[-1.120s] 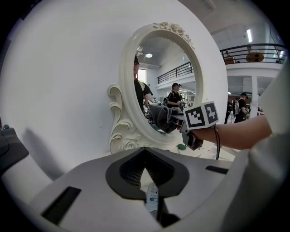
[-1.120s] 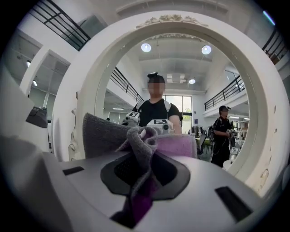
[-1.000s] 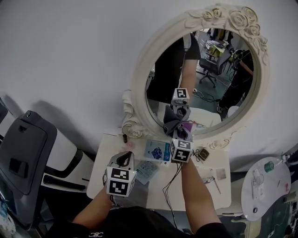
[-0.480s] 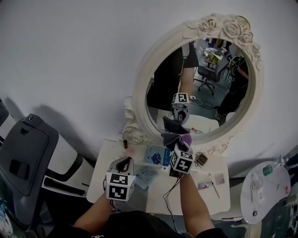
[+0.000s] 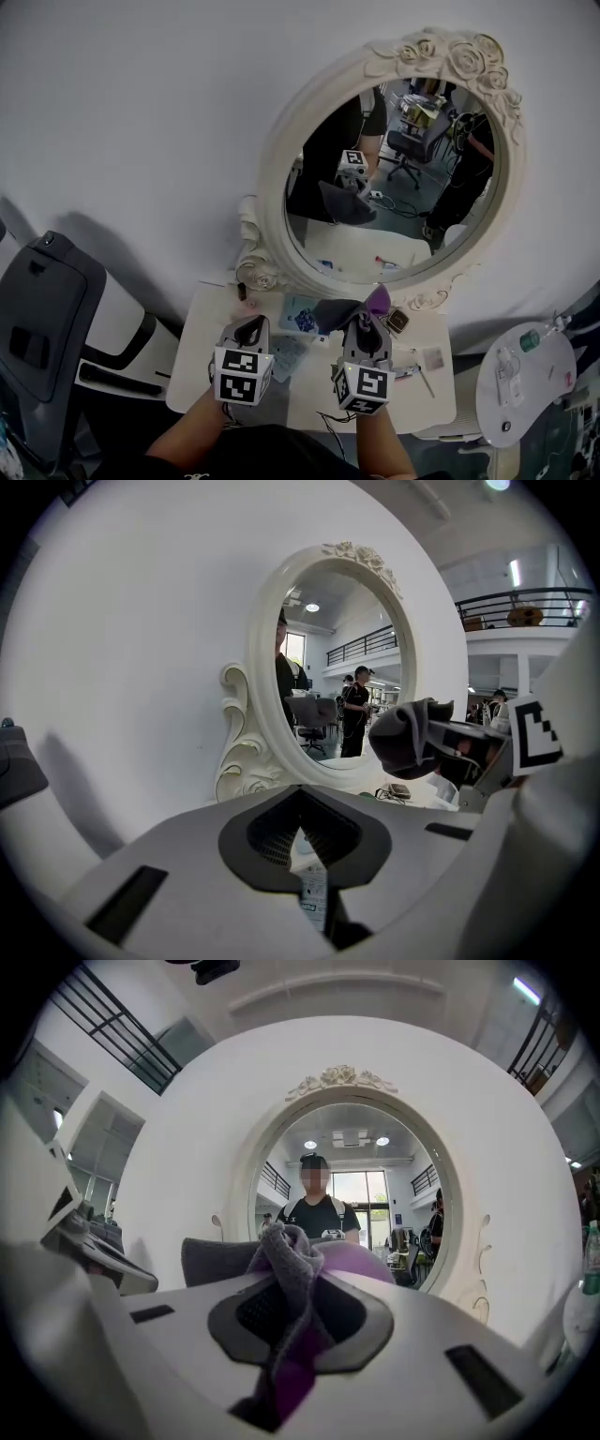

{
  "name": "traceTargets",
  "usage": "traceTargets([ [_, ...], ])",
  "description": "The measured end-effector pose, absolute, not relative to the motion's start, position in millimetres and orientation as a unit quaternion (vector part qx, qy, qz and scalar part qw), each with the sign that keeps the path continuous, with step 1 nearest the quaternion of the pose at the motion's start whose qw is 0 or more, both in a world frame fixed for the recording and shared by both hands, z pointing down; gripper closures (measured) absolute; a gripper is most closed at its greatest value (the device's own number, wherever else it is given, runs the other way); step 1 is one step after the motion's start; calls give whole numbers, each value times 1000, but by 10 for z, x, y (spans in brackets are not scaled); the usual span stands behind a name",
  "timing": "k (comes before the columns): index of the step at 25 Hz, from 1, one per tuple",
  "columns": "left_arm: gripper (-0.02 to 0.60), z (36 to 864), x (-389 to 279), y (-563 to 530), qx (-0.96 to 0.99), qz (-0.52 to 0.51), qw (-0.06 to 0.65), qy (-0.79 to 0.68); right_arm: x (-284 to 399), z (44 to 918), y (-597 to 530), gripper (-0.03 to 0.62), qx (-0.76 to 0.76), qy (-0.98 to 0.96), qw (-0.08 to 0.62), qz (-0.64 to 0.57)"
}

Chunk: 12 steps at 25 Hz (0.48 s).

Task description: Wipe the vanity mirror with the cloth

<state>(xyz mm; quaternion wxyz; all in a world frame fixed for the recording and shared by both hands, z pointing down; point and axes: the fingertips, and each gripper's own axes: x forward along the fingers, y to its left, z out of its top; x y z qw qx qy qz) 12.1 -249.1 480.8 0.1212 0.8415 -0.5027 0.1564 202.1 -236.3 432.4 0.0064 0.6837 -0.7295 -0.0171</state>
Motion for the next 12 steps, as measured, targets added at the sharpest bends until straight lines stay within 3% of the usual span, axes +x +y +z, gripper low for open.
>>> traceTargets([
  [5, 583, 4825, 227, -2519, 850, 158, 116, -489, 2182, 4577, -2298, 540, 695, -718, 7, 39],
  [12, 583, 4814, 283, -2534, 854, 159, 107, -483, 2194, 4592, -2223, 540, 700, -713, 17, 28],
])
